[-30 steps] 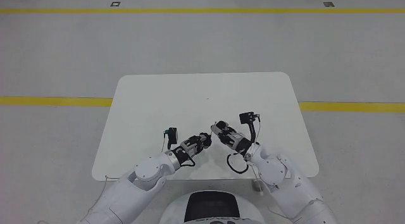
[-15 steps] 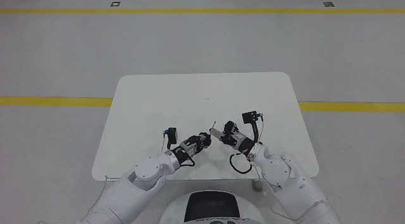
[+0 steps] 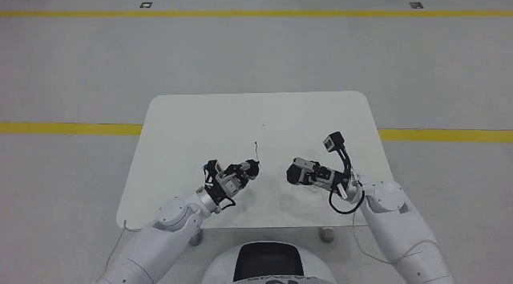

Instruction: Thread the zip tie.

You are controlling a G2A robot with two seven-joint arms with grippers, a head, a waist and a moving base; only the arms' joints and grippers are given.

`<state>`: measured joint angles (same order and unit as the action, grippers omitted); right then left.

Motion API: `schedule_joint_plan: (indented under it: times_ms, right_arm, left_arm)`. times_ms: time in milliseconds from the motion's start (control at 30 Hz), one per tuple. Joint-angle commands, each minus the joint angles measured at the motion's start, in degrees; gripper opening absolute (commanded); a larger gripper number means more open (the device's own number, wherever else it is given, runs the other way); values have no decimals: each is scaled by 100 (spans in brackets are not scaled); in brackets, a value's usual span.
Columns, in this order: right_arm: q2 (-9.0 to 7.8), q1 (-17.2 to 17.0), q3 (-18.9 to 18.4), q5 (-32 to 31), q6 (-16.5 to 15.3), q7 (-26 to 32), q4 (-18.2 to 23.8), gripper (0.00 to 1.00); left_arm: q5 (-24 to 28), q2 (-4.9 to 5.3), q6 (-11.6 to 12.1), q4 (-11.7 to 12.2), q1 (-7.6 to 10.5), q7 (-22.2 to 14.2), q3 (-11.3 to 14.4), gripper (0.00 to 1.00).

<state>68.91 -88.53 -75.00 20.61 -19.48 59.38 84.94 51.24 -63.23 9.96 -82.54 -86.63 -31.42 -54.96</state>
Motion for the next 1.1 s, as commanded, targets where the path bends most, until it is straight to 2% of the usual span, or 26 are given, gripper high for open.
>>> schedule_joint_plan:
  times_ms: [0, 133, 167, 233, 333, 500, 600, 667, 933, 967, 1067]
  right_arm:
    - [-1, -3, 1, -41, 0, -259, 12, 100]
    - [-1, -3, 1, -41, 0, -259, 12, 100]
    - [-1, -3, 1, -41, 0, -259, 12, 100]
    - [0, -18, 15, -32, 41, -357, -1, 100]
    - [9, -29, 62, 662, 124, -48, -220, 100]
    - [12, 130, 131, 1120, 90, 367, -760, 100]
    - [44, 254, 215, 1764, 235, 671, -1090, 100]
    - [44, 254, 215, 1764, 235, 671, -1090, 100]
    - [48, 246, 232, 1775, 266, 611, -1084, 100]
    - [59, 233, 283, 1875, 395, 567, -1109, 100]
    - [81, 293, 359, 2029, 489, 492, -1274, 100]
  left_arm:
    - [-3, 0, 3, -1, -2, 6, 0, 0]
    - [29, -3, -12, -7, -5, 6, 4, 0]
    - [207, -13, -44, -38, -14, -64, 4, 0]
    - [537, -35, 259, -31, -68, -381, -33, 0]
    - [776, -84, 636, 33, -104, -884, 68, 0]
    - [937, -205, 943, 335, 73, -1286, 348, 0]
    - [1137, -300, 952, 522, 205, -1580, 442, 0]
    - [1411, -345, 952, 674, 239, -1716, 426, 0]
    - [1397, -366, 911, 624, 216, -1669, 468, 0]
    - [1476, -380, 952, 586, 217, -1816, 488, 0]
    - [1314, -427, 952, 610, 283, -2271, 407, 0]
